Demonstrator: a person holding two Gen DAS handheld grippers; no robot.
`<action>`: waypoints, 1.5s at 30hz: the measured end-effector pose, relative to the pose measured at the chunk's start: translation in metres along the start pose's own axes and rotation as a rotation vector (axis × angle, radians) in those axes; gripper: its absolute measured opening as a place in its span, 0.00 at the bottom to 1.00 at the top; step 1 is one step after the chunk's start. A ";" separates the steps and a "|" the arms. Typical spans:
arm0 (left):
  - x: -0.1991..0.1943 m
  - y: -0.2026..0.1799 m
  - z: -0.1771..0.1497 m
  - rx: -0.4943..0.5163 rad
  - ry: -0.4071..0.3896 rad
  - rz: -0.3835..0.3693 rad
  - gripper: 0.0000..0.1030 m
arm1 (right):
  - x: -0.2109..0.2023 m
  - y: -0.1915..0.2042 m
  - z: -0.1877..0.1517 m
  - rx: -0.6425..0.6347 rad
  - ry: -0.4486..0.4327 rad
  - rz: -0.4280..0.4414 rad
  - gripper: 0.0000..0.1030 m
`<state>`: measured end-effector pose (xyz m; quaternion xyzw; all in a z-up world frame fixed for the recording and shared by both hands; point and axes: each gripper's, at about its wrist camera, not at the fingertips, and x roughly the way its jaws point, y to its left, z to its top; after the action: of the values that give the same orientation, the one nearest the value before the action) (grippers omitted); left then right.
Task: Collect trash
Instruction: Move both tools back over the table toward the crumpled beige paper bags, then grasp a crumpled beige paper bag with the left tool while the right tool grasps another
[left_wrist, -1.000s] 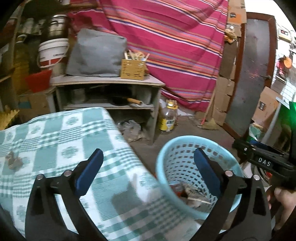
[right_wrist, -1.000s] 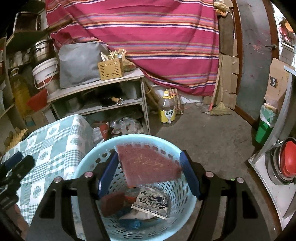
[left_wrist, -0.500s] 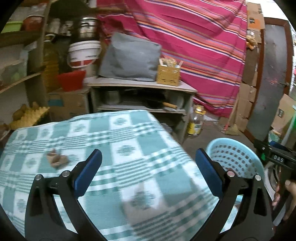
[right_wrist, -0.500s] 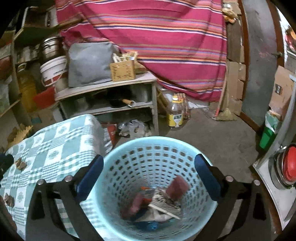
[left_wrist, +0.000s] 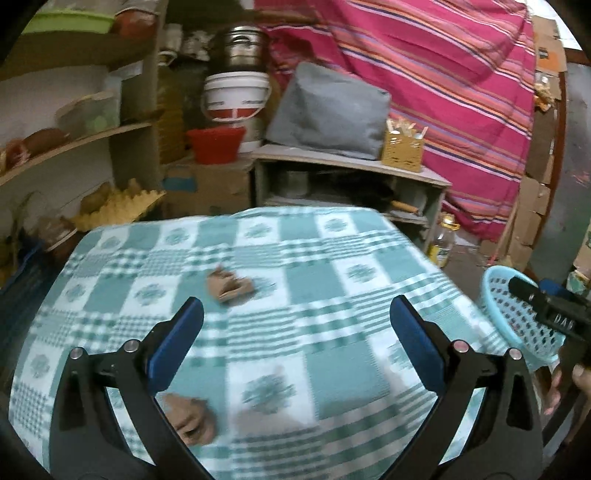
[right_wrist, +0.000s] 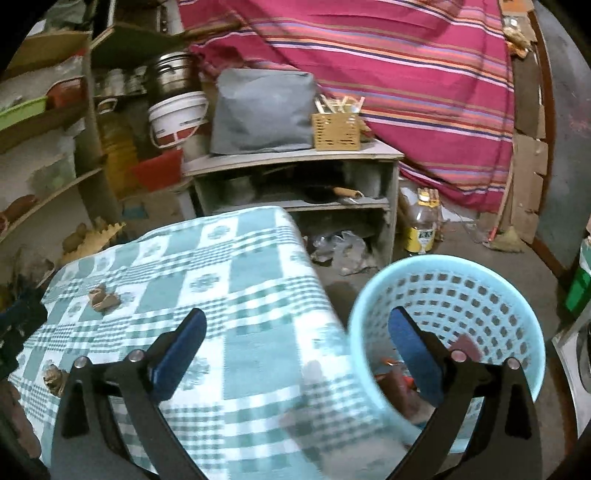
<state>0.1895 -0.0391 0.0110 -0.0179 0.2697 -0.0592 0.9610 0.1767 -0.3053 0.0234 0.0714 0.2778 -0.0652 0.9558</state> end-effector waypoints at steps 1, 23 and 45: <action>0.000 0.006 -0.003 -0.004 0.004 0.008 0.95 | 0.000 0.004 -0.001 -0.006 -0.002 0.002 0.94; 0.051 0.090 -0.074 -0.106 0.312 -0.036 0.70 | 0.030 0.092 -0.012 -0.162 0.077 -0.020 0.95; 0.049 0.144 0.002 -0.082 0.111 0.079 0.47 | 0.074 0.156 -0.018 -0.153 0.156 0.024 0.95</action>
<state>0.2471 0.0973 -0.0222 -0.0434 0.3251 -0.0108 0.9446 0.2551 -0.1551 -0.0158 0.0062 0.3546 -0.0265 0.9346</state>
